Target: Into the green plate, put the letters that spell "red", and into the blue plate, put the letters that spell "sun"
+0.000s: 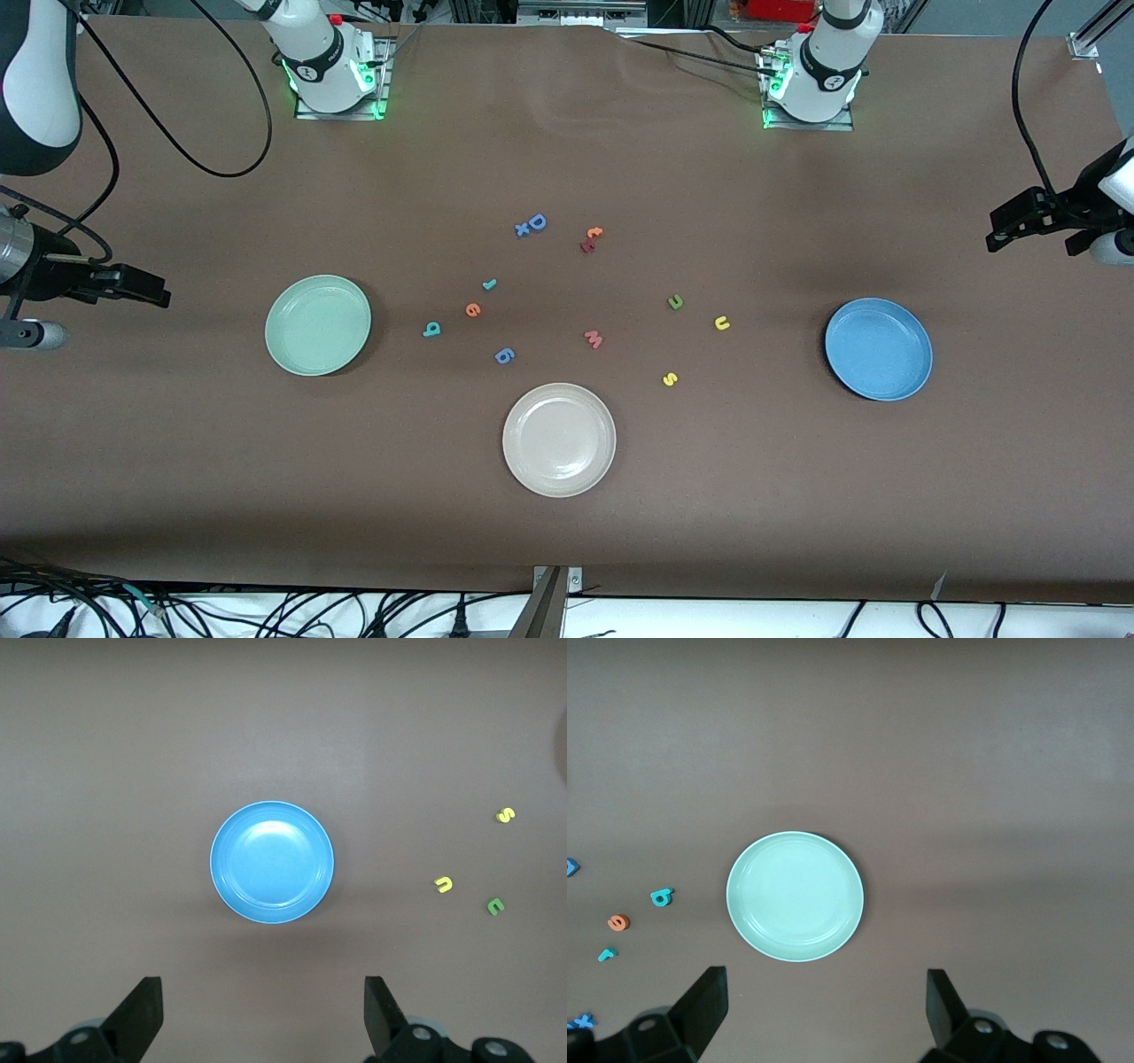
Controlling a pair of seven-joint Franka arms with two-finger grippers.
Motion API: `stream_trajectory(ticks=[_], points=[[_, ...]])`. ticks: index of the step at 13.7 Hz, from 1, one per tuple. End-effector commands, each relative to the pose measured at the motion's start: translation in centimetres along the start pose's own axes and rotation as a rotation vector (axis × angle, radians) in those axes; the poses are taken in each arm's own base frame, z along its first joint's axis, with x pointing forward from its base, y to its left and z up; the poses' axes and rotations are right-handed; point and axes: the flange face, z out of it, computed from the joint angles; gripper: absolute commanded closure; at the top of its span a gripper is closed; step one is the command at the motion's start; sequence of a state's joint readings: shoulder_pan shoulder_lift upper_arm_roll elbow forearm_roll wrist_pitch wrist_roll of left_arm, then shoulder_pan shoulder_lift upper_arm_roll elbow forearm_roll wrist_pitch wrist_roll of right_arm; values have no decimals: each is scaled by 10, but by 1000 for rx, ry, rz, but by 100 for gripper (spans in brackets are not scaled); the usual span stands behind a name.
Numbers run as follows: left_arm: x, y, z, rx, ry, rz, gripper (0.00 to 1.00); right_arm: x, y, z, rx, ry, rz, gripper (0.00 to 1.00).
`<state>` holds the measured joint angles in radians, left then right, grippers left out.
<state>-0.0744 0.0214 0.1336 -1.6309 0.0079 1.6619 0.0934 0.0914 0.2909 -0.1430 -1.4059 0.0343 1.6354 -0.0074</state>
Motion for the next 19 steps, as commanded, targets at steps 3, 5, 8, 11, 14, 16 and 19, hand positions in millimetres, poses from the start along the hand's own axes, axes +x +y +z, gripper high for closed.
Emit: stream_trajectory(ticks=[3, 5, 8, 11, 14, 16, 19], points=[[-3, -3, 0, -38, -5, 16, 0, -4, -1, -1, -4, 1, 7, 1], [-3, -3, -1, -38, -2, 16, 0, -4, -7, -1, -5, 1, 14, 1], [-3, -3, -1, -38, -4, 15, 0, -5, -29, 0, -7, -1, 56, 1], [-3, -3, 0, -38, -5, 15, 0, -2, -78, 20, -19, -29, 145, 1], [-3, -3, 0, -38, -5, 15, 0, -2, -143, 50, -44, -49, 227, 2], [-3, -3, 0, -38, -5, 16, 0, 2, -185, 73, -46, -22, 249, 2], [-8, -2, 7, -45, -71, 17, 0, 2, -256, 130, -62, -7, 244, 2]])
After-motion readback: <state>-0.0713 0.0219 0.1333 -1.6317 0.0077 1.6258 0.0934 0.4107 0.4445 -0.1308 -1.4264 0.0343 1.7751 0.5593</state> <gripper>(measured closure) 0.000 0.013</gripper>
